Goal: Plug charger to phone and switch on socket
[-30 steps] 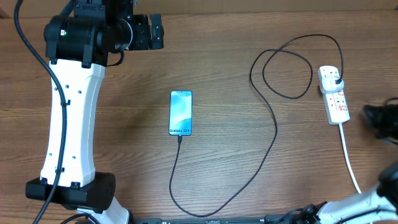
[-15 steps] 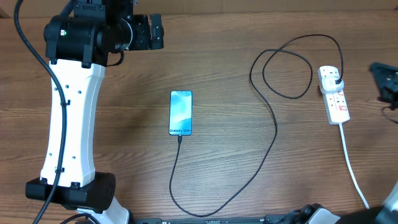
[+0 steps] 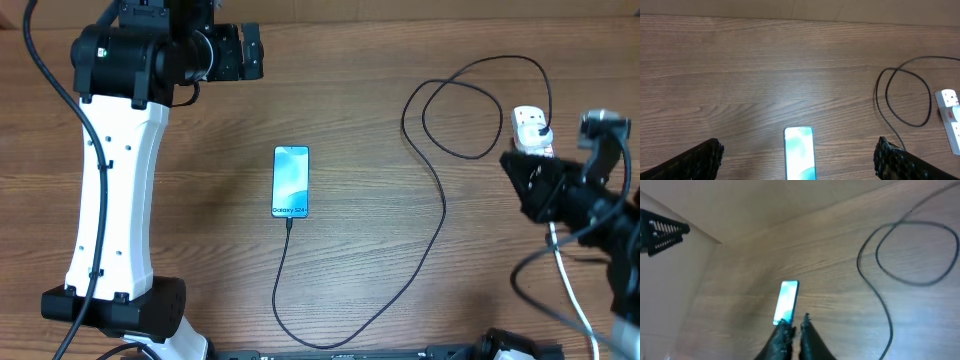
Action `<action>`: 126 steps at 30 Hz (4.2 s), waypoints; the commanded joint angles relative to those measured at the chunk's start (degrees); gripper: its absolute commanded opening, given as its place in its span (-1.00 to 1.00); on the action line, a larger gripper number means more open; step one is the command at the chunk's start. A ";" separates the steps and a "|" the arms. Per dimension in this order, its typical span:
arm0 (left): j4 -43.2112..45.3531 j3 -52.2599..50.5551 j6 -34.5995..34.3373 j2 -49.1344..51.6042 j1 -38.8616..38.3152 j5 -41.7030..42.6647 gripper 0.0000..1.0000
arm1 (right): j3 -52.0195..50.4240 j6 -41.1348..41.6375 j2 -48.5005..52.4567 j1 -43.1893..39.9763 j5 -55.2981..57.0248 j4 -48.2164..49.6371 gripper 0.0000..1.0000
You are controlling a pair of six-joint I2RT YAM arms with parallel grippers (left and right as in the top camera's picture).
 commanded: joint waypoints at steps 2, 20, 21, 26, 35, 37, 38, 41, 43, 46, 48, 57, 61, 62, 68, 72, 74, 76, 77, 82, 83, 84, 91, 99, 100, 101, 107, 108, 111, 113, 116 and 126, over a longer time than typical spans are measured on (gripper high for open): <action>0.22 0.15 0.42 0.46 0.20 0.24 0.99 | 1.31 -1.16 -3.13 0.37 1.77 -5.49 0.21; 0.22 0.15 0.42 0.46 0.20 0.24 0.99 | 1.25 -3.15 -3.06 0.39 4.50 -10.16 1.00; 0.22 0.15 0.42 0.46 0.20 0.24 0.99 | 1.18 -3.15 -3.08 0.39 4.55 -9.77 1.00; 0.22 0.15 0.42 0.46 0.20 0.24 0.99 | -0.72 -3.06 -4.90 3.32 6.12 -5.97 1.00; 0.22 0.15 0.42 0.46 0.20 0.24 0.99 | -19.32 -2.91 -19.85 21.27 26.69 24.37 1.00; 0.22 0.15 0.42 0.46 0.20 0.24 0.99 | -26.29 -2.93 -24.11 22.69 28.65 31.71 1.00; 0.22 0.15 0.42 0.46 0.20 0.24 0.99 | -28.65 -2.93 -25.55 22.93 28.83 34.01 1.00; 0.22 0.15 0.42 0.46 0.20 0.24 0.99 | -36.50 -2.93 -30.45 23.54 28.96 41.44 1.00; 0.22 0.15 0.42 0.46 0.20 0.24 0.99 | -41.77 -2.91 -33.70 23.54 28.98 46.64 1.00; 0.22 0.15 0.42 0.46 0.20 0.24 0.99 | -48.89 -2.91 -38.07 23.54 28.96 53.11 1.00; 0.22 0.15 0.42 0.46 0.20 0.24 0.99 | -54.01 -2.91 -41.33 23.54 28.96 56.17 1.00; 0.22 0.15 0.42 0.46 0.20 0.24 0.99 | -67.52 -2.91 -50.21 23.54 28.96 64.43 1.00; 0.22 0.15 0.42 0.46 0.20 0.24 0.99 | -71.34 -2.91 -52.63 23.52 28.98 66.66 1.00; 0.22 0.15 0.42 0.46 0.20 0.24 0.99 | -72.65 -2.93 -53.42 23.52 29.00 66.71 1.00; 0.22 0.15 0.42 0.46 0.20 0.24 0.99 | -76.70 -2.89 -53.77 23.54 28.28 66.73 1.00; 0.22 0.15 0.42 0.46 0.20 0.24 0.99 | -77.46 -1.20 -53.77 23.54 25.62 65.09 1.00; 0.22 0.15 0.42 0.46 0.20 0.24 0.99 | -77.46 -0.83 -53.77 23.52 25.53 65.13 1.00; 0.22 0.15 0.42 0.46 0.20 0.24 0.99 | -77.46 -0.85 -53.75 23.47 25.55 65.13 1.00; 0.22 0.15 0.42 0.46 0.20 0.24 0.99 | -77.44 -0.87 -53.75 23.45 25.55 65.11 1.00; 0.22 0.15 0.42 0.46 0.20 0.24 0.99 | -77.44 -0.94 -53.75 23.47 25.55 65.11 1.00; 0.22 0.15 0.42 0.46 0.20 0.24 0.99 | -77.46 -0.94 -53.75 23.47 25.55 65.11 1.00; 0.22 0.15 0.42 0.46 0.20 0.24 0.99 | -77.44 -0.94 -53.75 23.47 25.55 65.11 1.00; 0.22 0.15 0.42 0.46 0.20 0.24 0.99 | -77.44 -0.92 -53.75 23.47 25.55 65.11 1.00; 0.22 0.15 0.42 0.46 0.15 0.24 0.99 | -77.46 -0.94 -53.75 23.47 25.55 65.11 1.00; 0.22 0.15 0.42 0.31 0.15 0.22 0.99 | -77.44 -0.94 -53.75 23.47 25.53 65.13 1.00; 0.22 0.13 0.42 0.00 0.15 0.24 0.99 | -77.46 -0.92 -53.75 23.47 25.53 65.11 1.00; 0.26 -9.11 0.42 -8.85 0.15 0.22 0.99 | -77.44 -0.94 -53.75 23.47 25.55 65.11 1.00; 0.24 -13.70 0.42 -12.55 0.15 0.24 0.99 | -77.44 -0.94 -53.75 23.47 25.55 65.11 1.00; 0.24 -23.71 0.42 -21.00 0.15 0.24 0.99 | -77.44 -0.94 -53.75 23.47 25.55 65.11 1.00; 0.22 -30.99 0.42 -27.61 0.24 0.22 0.99 | -77.44 -0.94 -53.75 23.47 25.55 65.11 1.00; 0.22 -41.03 0.46 -37.11 0.35 -0.50 0.99 | -77.44 -0.94 -53.75 23.47 25.55 65.11 1.00; 31.12 -73.40 1.70 -64.00 4.74 -3.82 0.99 | -77.44 -0.94 -53.75 23.47 25.55 65.11 1.00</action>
